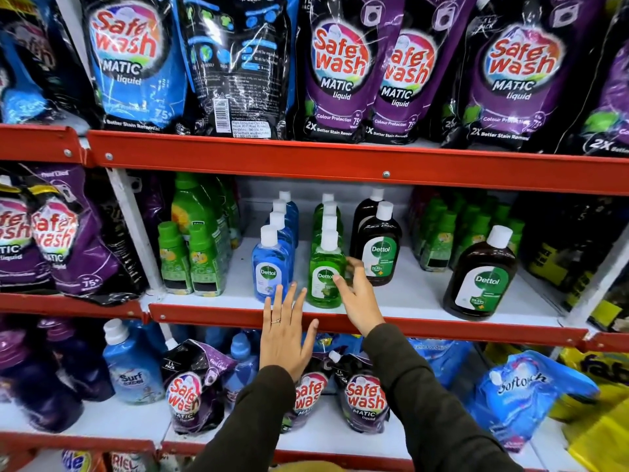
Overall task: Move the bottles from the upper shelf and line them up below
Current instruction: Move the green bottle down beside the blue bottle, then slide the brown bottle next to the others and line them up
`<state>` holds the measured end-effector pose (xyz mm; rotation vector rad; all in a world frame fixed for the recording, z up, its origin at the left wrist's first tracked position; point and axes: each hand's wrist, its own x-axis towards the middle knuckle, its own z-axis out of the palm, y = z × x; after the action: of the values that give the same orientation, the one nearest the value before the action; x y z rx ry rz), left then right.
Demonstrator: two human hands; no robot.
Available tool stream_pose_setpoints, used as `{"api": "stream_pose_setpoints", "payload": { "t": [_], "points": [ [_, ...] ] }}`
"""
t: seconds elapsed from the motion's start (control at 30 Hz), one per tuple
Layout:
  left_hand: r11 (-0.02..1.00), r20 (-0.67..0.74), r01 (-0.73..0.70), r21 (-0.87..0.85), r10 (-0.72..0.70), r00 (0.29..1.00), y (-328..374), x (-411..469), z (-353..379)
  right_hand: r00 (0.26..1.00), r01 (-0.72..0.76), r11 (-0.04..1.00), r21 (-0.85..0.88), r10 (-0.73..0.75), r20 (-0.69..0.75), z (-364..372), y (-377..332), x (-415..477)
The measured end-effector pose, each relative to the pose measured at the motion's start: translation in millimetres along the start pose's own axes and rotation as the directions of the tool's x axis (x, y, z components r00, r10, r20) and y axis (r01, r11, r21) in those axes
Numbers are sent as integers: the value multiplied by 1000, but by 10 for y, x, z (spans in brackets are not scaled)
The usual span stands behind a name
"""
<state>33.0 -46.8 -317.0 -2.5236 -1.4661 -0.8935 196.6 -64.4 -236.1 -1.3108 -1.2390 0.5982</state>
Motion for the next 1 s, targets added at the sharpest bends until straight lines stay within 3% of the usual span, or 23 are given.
{"api": "stream_pose_setpoints", "payload": {
  "t": [0.1, 0.23, 0.37, 0.5, 0.57, 0.7, 0.87, 1.0],
  "points": [
    [1000, 15, 9, 9, -9, 1000, 6, -12, -14, 999, 27, 1000, 6, -27, -42, -94, -48, -60],
    [999, 6, 32, -7, -32, 999, 54, -23, -35, 946, 142, 989, -47, -150, -289, -446, -158, -132],
    [998, -25, 50, -27, -51, 998, 129, -25, -40, 808, 220, 966, -137, -259, -528, -1028, -227, -208],
    [998, -40, 66, -14, -67, 997, 146, -22, -41, 647, 144, 965, -220, -260, -717, -1610, -146, -246],
    [997, -42, 72, -20, -73, 996, 148, -25, -41, 610, 87, 970, -227, -232, -758, -1851, -71, -254],
    [997, -45, 77, -23, -78, 996, 165, -18, -57, 679, -40, 989, -142, -77, -730, -2183, 86, -256],
    [996, -48, 82, -19, -83, 995, 179, -22, -64, 847, -117, 992, 50, 126, -516, -2395, 242, -188],
    [996, -49, 86, -21, -87, 995, 185, -25, -63, 857, -104, 989, 109, 145, -495, -2457, 313, -197]
  ]
}}
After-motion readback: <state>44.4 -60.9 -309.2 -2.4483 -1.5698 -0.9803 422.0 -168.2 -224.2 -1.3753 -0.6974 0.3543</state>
